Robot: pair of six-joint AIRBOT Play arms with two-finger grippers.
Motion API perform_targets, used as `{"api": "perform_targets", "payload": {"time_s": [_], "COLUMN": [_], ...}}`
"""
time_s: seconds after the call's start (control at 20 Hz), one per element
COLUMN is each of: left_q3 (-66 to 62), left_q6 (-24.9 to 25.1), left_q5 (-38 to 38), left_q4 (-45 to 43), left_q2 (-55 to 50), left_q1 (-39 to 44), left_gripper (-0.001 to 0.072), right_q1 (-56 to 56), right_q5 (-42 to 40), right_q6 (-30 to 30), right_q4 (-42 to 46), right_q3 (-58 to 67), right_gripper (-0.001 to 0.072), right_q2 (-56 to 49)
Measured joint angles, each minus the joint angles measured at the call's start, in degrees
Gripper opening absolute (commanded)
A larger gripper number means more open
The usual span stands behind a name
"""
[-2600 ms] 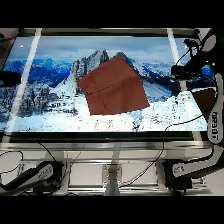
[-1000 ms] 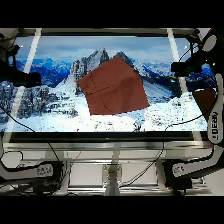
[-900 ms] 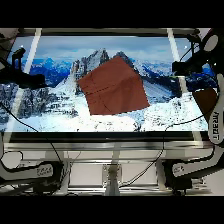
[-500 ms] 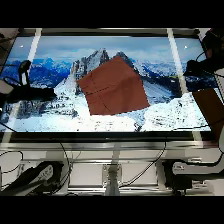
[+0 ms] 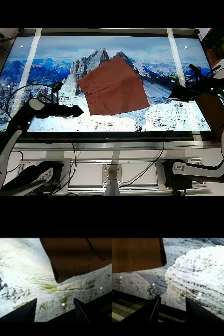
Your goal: Fold the clothes and pants, and hang the long-sleeved shirts on hangers.
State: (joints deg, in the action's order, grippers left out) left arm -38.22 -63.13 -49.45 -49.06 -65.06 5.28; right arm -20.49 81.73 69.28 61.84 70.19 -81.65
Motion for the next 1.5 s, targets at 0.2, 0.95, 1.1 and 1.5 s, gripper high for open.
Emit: {"api": "perform_targets", "payload": {"time_s": [0.2, 0.95, 1.1, 1.5], "left_q3": [0.55, -0.24, -0.24, -0.66], "left_q6": [2.64, 15.61, 15.82, 16.06], "left_q5": [5.51, 11.85, 12.37, 13.00], "left_q4": [4.28, 19.87, 20.26, 20.65], "left_q2": [-6.56, -17.79, -17.92, -17.92], "left_q1": [4.76, 6.88, 6.88, 6.88], "left_gripper": [0.0512, 0.0615, 0.0614, 0.0605], "right_q1": [-0.04, 0.72, 1.99, 5.99], "right_q5": [-1.77, -3.96, -4.98, -8.24], "right_q6": [-0.39, -0.52, -0.52, -0.46], "right_q4": [-0.37, -0.70, -0.79, -0.68], "right_q3": [-1.99, -2.97, -2.97, -2.97], "right_gripper": [0.0362, 0.0360, 0.0360, 0.0360], "right_q2": [0.13, -0.07, -0.11, -0.20]}}
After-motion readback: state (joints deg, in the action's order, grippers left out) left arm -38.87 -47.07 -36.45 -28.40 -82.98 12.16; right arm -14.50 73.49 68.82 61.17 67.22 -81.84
